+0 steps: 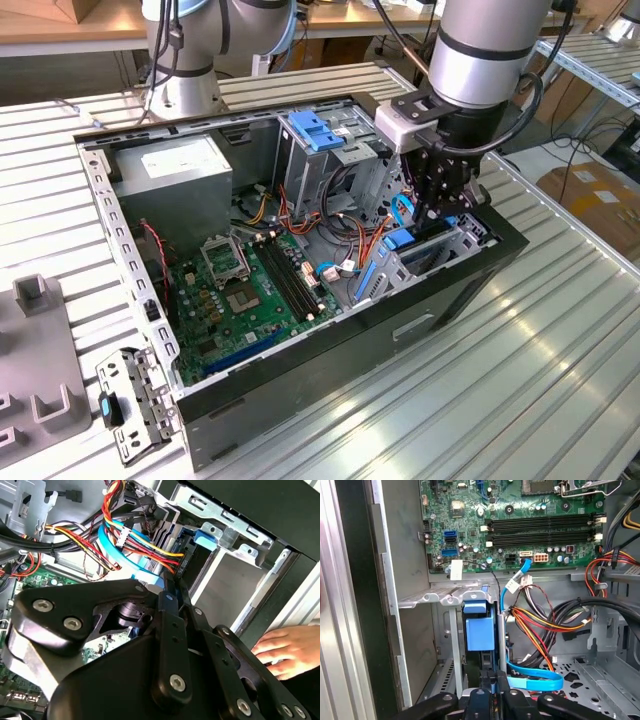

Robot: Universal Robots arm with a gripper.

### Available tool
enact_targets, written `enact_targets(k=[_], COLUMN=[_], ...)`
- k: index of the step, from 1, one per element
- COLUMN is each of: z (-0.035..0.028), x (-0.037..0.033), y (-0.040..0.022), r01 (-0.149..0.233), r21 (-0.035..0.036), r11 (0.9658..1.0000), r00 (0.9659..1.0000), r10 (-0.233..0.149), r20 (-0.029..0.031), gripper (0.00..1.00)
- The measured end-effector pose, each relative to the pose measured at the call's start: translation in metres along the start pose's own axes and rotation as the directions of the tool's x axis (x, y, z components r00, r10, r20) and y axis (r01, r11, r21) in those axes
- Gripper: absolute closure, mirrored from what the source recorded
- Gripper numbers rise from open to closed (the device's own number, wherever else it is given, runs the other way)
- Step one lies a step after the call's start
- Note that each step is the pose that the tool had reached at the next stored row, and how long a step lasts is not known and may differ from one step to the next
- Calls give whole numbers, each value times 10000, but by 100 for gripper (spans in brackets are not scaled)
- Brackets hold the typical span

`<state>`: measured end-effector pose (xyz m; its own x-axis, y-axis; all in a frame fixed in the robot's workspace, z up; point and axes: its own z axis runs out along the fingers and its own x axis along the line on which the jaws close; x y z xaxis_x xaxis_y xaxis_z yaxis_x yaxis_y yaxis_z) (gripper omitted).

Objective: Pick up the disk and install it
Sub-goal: 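Insert the second disk wire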

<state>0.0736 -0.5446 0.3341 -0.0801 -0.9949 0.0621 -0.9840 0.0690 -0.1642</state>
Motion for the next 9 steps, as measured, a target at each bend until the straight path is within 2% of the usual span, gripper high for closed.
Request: enact_targets(k=[4, 5, 6, 9], z=[-3, -16, -37, -136], x=[1, 2, 3, 9], y=[-1, -4, -9, -31], r01=[0, -2, -2, -1], r21=[1, 2, 2, 0], r11=[10000, 10000, 10000, 10000], r00=[10000, 10000, 10000, 10000], r10=[0, 2, 2, 1], r20=[3, 21, 23, 7], gripper=[83, 83, 76, 76])
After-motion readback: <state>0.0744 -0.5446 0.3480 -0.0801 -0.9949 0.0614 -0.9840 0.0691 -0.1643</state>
